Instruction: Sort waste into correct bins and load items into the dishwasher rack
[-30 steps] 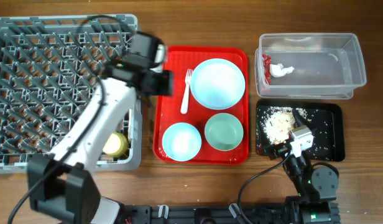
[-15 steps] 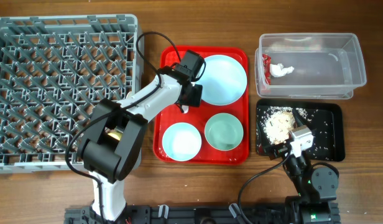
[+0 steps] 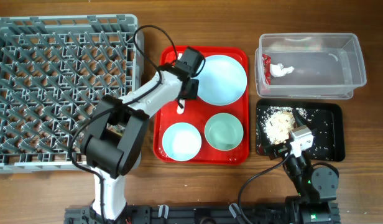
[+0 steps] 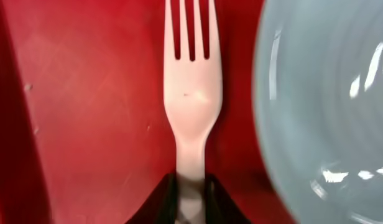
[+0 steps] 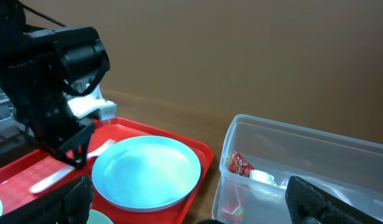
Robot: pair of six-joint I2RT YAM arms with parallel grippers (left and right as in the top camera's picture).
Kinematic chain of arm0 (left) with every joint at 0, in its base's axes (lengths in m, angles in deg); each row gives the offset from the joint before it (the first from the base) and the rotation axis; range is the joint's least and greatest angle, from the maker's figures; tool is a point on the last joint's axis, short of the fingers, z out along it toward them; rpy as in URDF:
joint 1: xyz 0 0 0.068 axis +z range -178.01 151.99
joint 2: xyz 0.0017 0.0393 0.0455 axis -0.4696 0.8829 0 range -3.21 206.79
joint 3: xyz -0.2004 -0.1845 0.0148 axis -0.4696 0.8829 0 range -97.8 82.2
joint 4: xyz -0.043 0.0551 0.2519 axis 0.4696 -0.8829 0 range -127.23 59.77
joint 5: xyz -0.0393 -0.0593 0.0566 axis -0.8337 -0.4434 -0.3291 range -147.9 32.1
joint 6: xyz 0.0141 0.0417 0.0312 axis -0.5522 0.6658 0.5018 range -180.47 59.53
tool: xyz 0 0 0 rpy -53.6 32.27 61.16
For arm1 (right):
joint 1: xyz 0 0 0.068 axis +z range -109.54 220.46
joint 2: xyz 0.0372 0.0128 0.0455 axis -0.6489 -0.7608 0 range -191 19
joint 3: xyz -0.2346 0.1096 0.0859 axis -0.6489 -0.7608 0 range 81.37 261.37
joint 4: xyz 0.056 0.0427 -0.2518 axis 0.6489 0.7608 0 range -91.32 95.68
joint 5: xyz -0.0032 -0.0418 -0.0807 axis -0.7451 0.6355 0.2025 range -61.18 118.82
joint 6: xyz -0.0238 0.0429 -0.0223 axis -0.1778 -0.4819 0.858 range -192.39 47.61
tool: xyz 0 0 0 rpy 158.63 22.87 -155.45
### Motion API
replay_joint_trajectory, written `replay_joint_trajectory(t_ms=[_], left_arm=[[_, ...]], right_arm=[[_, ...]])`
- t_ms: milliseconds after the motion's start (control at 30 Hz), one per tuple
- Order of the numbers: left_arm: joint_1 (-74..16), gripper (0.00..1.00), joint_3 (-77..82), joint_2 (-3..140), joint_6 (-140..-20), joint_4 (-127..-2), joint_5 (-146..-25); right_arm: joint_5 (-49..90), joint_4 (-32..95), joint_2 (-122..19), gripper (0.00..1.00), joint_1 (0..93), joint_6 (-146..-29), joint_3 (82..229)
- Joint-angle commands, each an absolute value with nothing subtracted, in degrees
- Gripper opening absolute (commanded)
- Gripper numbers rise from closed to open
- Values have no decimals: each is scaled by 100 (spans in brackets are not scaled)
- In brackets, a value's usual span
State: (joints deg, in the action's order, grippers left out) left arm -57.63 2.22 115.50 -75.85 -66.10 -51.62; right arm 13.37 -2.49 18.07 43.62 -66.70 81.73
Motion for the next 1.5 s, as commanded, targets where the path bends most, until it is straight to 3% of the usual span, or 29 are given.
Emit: replay_joint_trajectory(t_ms=[0, 300, 400, 500, 667, 767, 867, 1000, 1467], left_arm=[[-5453, 15, 64, 11268, -7596, -7343, -5135], [-4140, 18, -213, 9045, -7375, -8680, -5137], [-3899, 22, -183, 9085, -6809, -8866, -5120], [-3713, 18, 27, 9334, -6774, -8755, -5105], [-3987, 38, 23, 9277, -6776, -8772, -6095], [-4509, 43, 25, 9319, -6826, -8755, -5870], [-4891, 39, 66, 9629, -7331, -8348, -4689], [-4767, 33, 66, 10473, -7556, -7898, -4683], [-4535, 36, 66, 11664, -7873, -6923, -4204]], right_arm=[[1263, -275, 1857, 100, 4323, -6637, 8166], [1263, -275, 1857, 100, 4323, -6637, 8166], [1263, -275, 1857, 100, 4323, -6639, 8166], [1263, -275, 1857, 100, 4323, -6637, 8166], [1261, -275, 1857, 100, 4323, -6637, 8166], [1263, -275, 1857, 100, 4323, -6637, 8166], [1261, -275, 1857, 100, 4323, -6639, 8166], [1263, -275, 1857, 100, 4323, -6637, 8166], [1263, -275, 1857, 100, 4323, -6639, 8166]])
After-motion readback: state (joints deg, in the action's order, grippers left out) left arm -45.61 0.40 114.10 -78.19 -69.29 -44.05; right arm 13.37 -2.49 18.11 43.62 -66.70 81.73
